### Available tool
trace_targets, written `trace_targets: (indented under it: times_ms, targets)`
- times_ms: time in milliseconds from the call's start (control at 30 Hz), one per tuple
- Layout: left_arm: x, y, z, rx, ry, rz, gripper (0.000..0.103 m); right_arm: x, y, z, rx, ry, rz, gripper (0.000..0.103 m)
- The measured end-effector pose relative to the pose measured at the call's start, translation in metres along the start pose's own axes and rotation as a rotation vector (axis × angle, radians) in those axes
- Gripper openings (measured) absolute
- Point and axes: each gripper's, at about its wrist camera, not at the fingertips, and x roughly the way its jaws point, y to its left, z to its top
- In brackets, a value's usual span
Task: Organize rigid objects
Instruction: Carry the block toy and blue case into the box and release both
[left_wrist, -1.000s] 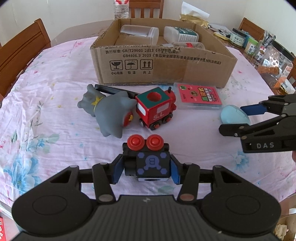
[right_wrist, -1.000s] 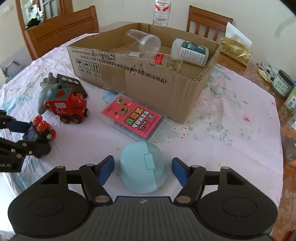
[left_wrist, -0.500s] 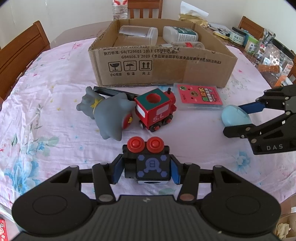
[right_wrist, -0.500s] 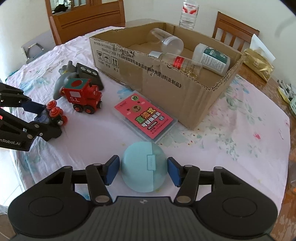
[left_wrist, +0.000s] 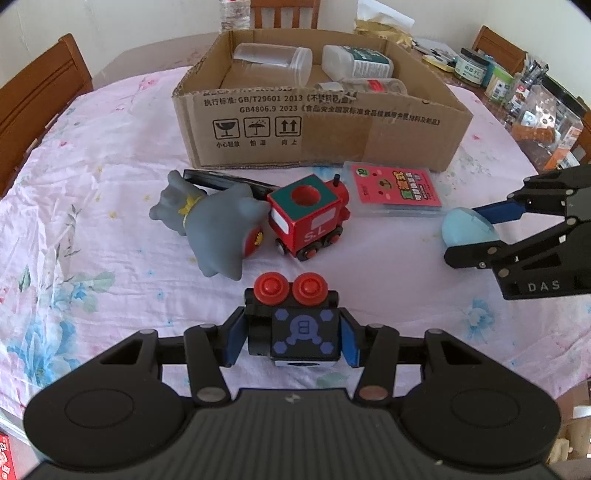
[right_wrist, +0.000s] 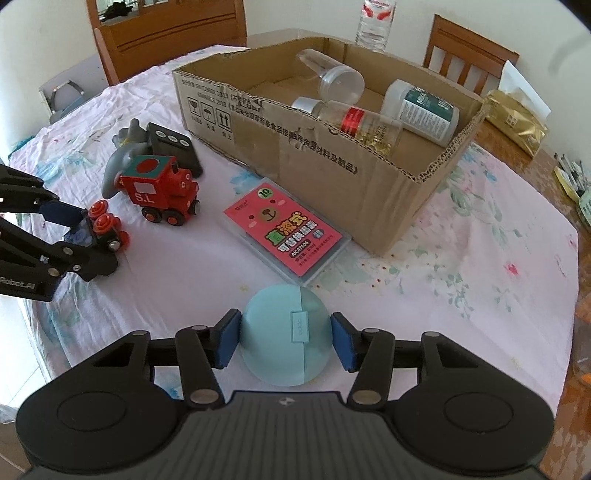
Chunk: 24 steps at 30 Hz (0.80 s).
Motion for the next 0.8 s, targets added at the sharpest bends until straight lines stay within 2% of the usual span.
trace_targets:
  times_ms: [400, 567, 800]
  targets:
    - [-0.044, 0.002, 0.020, 0.137, 0.006, -0.069, 0.050, -0.033, -0.003, 0.014, -0.017, -0.005, 0.003, 0.058]
    - [-0.067, 0.002, 0.047, 0.202, -0.068, -0.077, 0.050, -0.057, -0.008, 0.032, -0.021, -0.054, 0.005, 0.058]
    - [-0.072, 0.005, 0.098, 0.227, -0.168, -0.078, 0.050, -0.078, -0.016, 0.062, -0.017, -0.129, -0.015, 0.058]
